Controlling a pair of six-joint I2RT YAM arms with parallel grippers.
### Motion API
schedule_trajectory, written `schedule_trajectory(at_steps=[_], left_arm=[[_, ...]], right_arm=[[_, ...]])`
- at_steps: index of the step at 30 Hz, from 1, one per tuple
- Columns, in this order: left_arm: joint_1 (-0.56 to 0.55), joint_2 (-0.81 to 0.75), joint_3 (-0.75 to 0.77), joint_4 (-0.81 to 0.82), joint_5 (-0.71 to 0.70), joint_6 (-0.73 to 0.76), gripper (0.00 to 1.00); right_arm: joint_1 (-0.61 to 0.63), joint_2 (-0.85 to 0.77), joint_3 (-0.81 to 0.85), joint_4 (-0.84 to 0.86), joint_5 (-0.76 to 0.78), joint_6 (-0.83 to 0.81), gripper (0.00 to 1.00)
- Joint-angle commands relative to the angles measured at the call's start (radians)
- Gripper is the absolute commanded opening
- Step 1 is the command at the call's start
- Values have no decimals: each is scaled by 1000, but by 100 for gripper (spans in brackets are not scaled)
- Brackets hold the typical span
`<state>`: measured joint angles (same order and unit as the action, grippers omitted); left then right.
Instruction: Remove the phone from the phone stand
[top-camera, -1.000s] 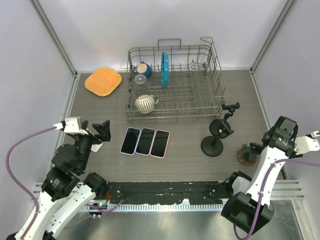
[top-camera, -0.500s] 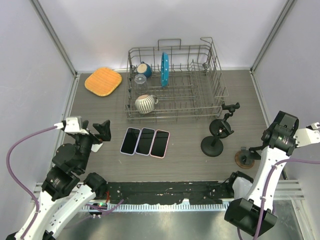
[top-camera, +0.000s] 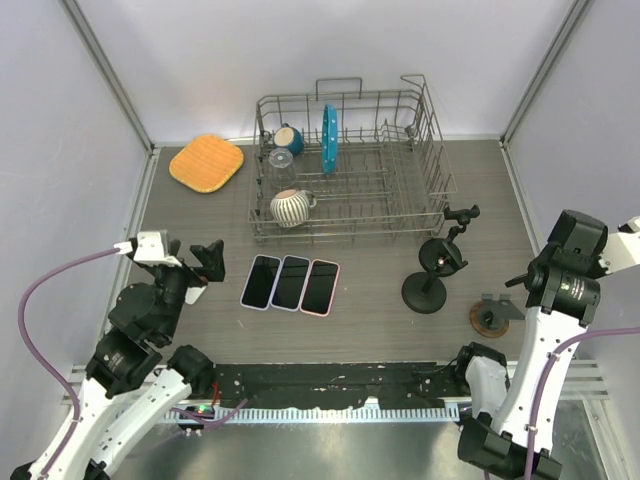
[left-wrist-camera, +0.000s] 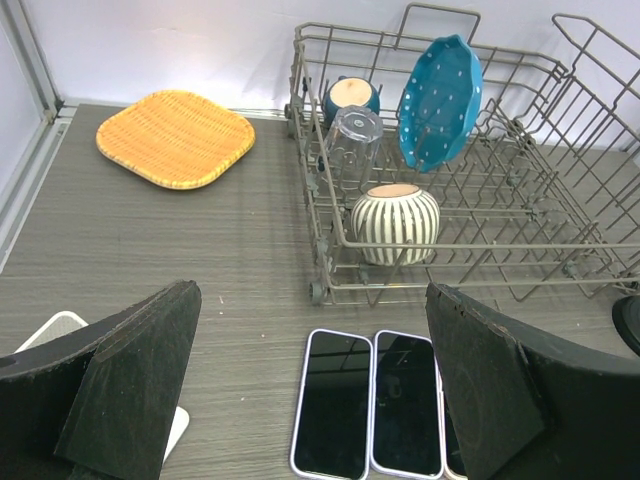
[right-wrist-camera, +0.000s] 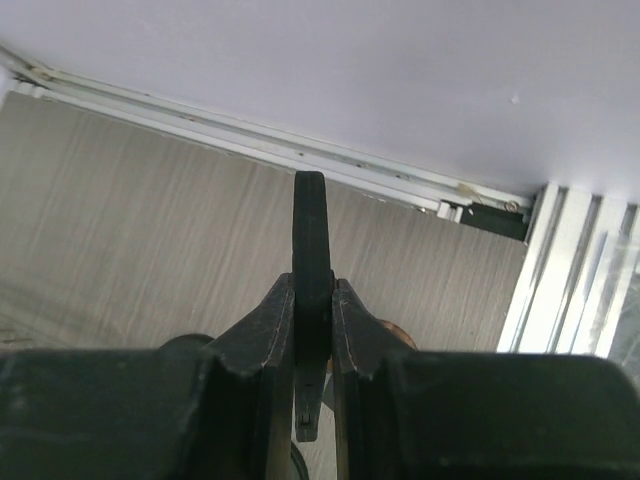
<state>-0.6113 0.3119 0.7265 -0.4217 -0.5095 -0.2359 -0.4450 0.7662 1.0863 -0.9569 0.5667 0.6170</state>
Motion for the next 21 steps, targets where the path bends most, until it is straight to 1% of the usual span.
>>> schedule_trajectory(at_steps=[1, 6, 9, 10, 13, 14, 16, 17, 19, 21], left_arm=[[4, 23, -4, 47, 28, -6, 100], [10, 33, -12, 60, 43, -5, 100], [18, 35, -18, 67, 52, -3, 100], [22, 35, -19, 69, 54, -3, 100], [36, 36, -25, 78, 57, -3, 100], [38, 38, -27, 83, 58, -5, 100], [47, 38, -32, 83, 57, -5, 100], [50, 38, -33, 86, 57, -5, 100], [61, 35, -36, 93, 54, -3, 100], [67, 35, -42, 100, 54, 0, 100]], right_arm=[[26, -18, 101, 107, -8, -88, 1], [72, -24, 172, 174, -60, -177, 1], [103, -24, 217, 233, -125, -229, 1], [107, -19, 253, 244, -181, -241, 1], [132, 8, 312, 271, -273, -270, 1], [137, 15, 325, 285, -334, -270, 1], [150, 28, 343, 302, -405, -270, 1], [152, 33, 362, 322, -482, -267, 1], [158, 53, 385, 342, -553, -249, 1], [161, 71, 399, 360, -667, -235, 1]])
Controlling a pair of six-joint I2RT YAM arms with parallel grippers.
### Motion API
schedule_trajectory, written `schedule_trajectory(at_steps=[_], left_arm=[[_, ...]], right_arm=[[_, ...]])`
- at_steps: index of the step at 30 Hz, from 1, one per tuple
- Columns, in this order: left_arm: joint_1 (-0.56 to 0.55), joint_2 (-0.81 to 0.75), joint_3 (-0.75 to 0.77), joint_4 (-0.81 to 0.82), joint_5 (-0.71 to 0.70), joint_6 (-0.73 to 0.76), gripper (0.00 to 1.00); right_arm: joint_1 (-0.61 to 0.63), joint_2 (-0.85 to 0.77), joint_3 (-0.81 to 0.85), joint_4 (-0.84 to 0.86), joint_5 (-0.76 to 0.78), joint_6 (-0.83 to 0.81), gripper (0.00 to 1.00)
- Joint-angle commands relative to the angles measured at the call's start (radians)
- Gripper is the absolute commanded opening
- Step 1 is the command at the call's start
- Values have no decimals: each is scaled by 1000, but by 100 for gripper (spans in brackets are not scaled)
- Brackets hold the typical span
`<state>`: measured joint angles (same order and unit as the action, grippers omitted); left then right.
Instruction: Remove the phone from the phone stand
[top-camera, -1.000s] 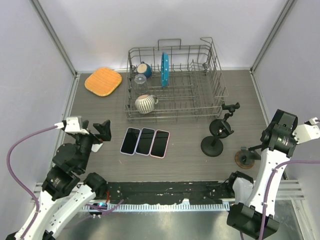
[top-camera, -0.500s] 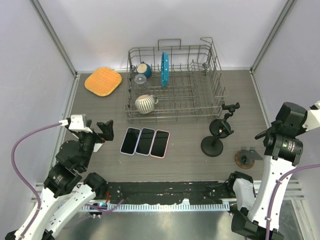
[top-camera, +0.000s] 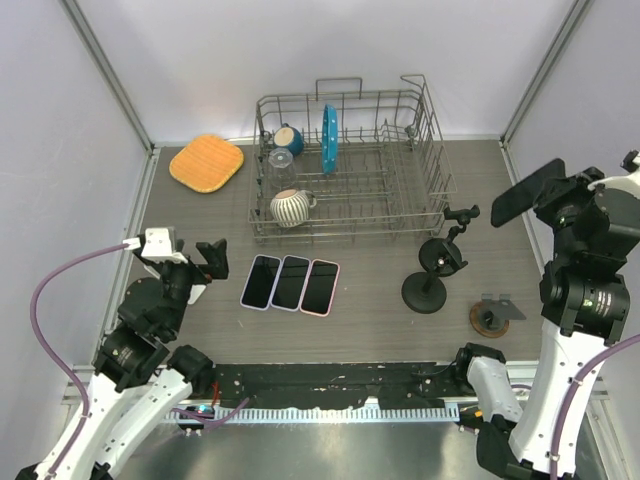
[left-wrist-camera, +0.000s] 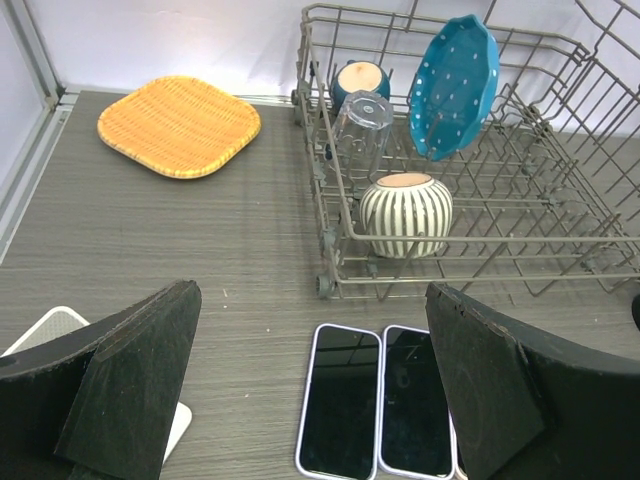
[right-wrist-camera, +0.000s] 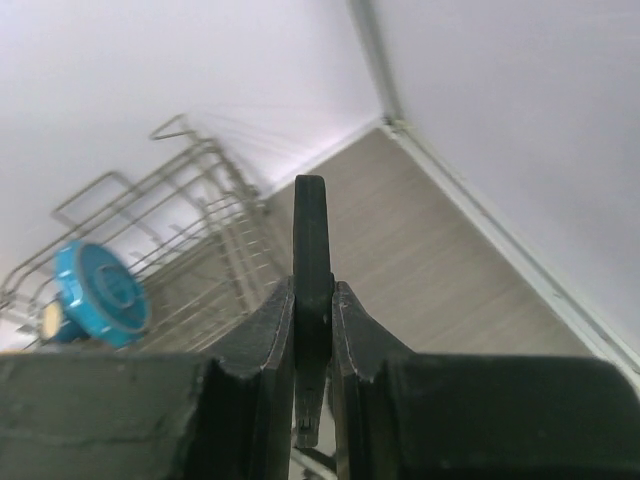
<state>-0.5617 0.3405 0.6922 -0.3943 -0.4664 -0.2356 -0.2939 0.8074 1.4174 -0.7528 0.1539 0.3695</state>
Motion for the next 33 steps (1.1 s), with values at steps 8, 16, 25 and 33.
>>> schedule_trajectory(at_steps=[8, 16, 25, 33], left_arm=[[80, 18, -22, 89, 9, -1, 100], [154, 45, -28, 104, 43, -14, 100], [166, 49, -34, 98, 32, -10, 100], [167, 55, -39, 104, 23, -4, 100]], right_arm=[[39, 99, 45, 248, -553, 136, 1], [280, 116, -132, 386, -567, 215, 1], [754, 249, -328, 607, -415, 276, 1], [825, 271, -500, 699, -367, 348, 1]])
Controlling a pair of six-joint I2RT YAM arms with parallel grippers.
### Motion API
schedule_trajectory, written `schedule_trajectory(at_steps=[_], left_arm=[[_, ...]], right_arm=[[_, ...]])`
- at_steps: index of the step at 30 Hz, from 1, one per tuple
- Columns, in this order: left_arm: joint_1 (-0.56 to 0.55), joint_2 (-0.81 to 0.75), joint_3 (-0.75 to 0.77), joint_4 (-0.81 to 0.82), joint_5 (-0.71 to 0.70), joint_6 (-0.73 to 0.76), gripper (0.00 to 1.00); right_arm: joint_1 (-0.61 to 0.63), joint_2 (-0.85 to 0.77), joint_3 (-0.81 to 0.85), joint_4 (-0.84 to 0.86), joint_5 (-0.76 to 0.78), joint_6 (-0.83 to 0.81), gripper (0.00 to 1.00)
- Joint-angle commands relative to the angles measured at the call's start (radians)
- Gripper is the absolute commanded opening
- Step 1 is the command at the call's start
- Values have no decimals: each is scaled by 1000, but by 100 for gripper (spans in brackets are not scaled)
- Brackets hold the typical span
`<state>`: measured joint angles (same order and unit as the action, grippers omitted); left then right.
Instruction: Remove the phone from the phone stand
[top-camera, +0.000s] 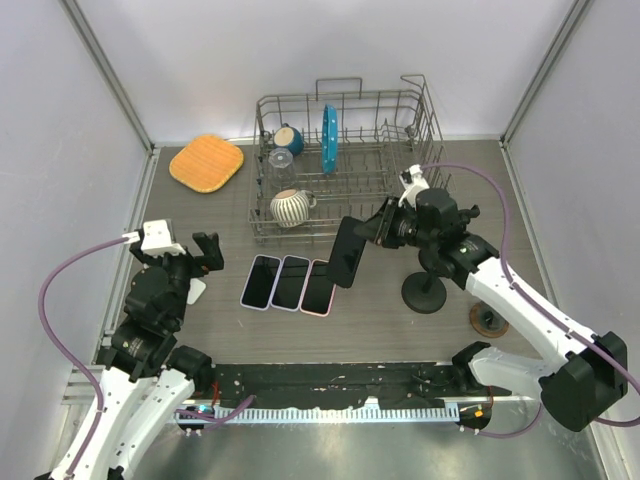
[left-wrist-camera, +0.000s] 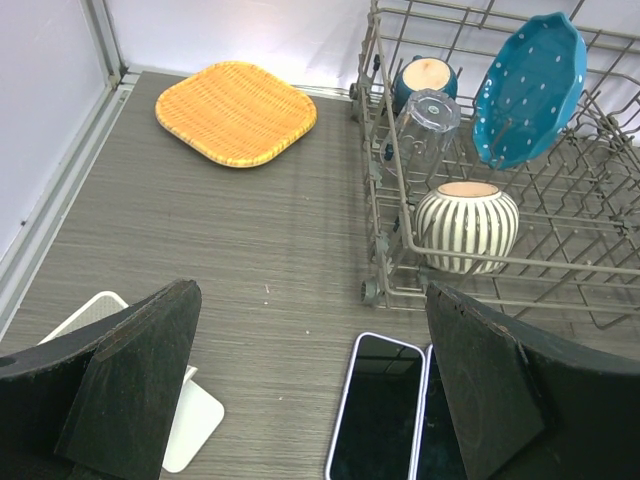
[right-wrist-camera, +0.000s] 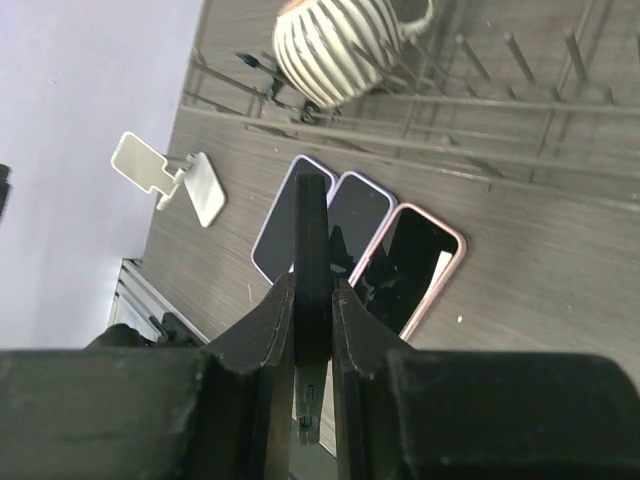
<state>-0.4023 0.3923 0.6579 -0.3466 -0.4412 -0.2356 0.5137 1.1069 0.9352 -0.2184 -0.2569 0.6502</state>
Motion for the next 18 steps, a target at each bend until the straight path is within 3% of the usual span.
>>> schedule_trajectory(at_steps=[1, 5, 10, 18], left_arm=[[8, 11, -4, 57, 1, -5, 100], [8, 23, -1, 49, 7, -7, 100], [8, 16, -6, 47, 4, -7, 100], [8, 25, -3, 47, 15, -5, 100]], right_arm=[[17, -25, -45, 171, 39, 74, 1], [17, 7, -91, 163, -2, 83, 1], [17, 47, -108, 28, 47, 42, 1], [17, 60, -191, 39, 50, 86, 1]])
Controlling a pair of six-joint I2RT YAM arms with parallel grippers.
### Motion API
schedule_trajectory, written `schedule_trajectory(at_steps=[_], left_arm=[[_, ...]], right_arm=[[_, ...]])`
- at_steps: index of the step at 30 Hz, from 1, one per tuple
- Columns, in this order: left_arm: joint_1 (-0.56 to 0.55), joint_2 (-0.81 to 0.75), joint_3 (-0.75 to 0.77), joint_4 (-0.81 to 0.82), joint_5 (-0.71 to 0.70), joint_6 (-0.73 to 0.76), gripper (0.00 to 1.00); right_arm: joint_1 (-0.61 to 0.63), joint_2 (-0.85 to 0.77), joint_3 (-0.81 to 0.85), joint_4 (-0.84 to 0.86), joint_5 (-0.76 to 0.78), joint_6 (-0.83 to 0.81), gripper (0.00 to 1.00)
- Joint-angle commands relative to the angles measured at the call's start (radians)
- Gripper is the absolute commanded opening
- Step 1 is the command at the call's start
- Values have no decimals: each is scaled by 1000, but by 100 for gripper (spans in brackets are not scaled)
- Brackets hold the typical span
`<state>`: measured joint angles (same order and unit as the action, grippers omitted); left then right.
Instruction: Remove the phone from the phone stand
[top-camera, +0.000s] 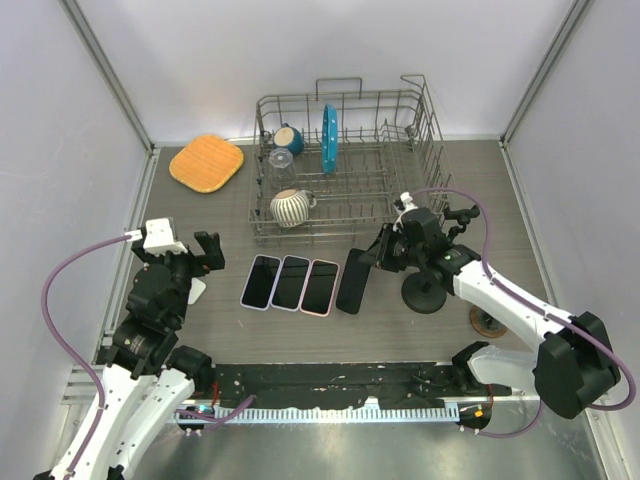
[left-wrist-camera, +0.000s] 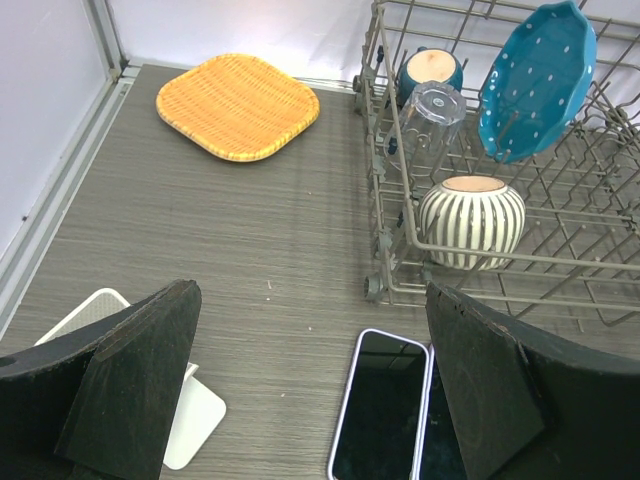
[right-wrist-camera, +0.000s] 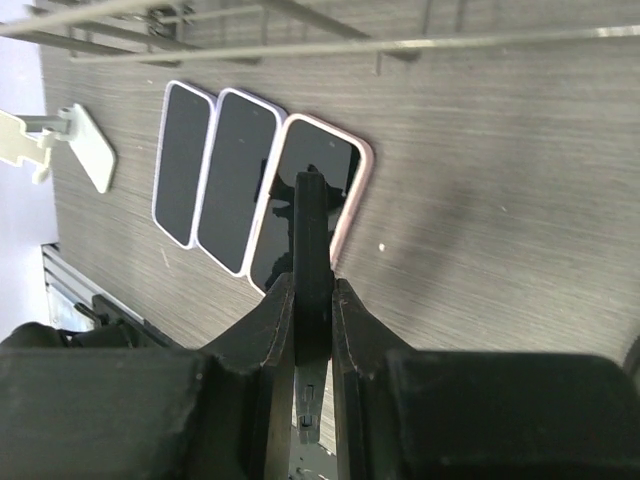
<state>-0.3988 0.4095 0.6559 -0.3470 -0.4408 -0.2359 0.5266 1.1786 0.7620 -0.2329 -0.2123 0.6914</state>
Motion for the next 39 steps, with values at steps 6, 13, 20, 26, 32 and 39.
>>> schedule_trajectory(at_steps=[6, 13, 20, 26, 32, 39], left_arm=[[6, 3, -2, 46, 16, -6, 100], [5, 3, -1, 46, 20, -8, 100], [5, 5, -1, 43, 25, -6, 100], [5, 6, 2, 42, 28, -8, 100], [5, -1, 1, 39, 31, -6, 100], [5, 0, 1, 39, 33, -8, 100]], right_arm=[[4, 19, -104, 127, 27, 114, 1], [7, 84, -135, 199, 10, 158, 1], [12, 119, -158, 228, 33, 187, 1], [12, 136, -170, 258, 50, 212, 3], [12, 150, -145, 135, 151, 142, 22], [13, 200, -138, 110, 149, 119, 32]])
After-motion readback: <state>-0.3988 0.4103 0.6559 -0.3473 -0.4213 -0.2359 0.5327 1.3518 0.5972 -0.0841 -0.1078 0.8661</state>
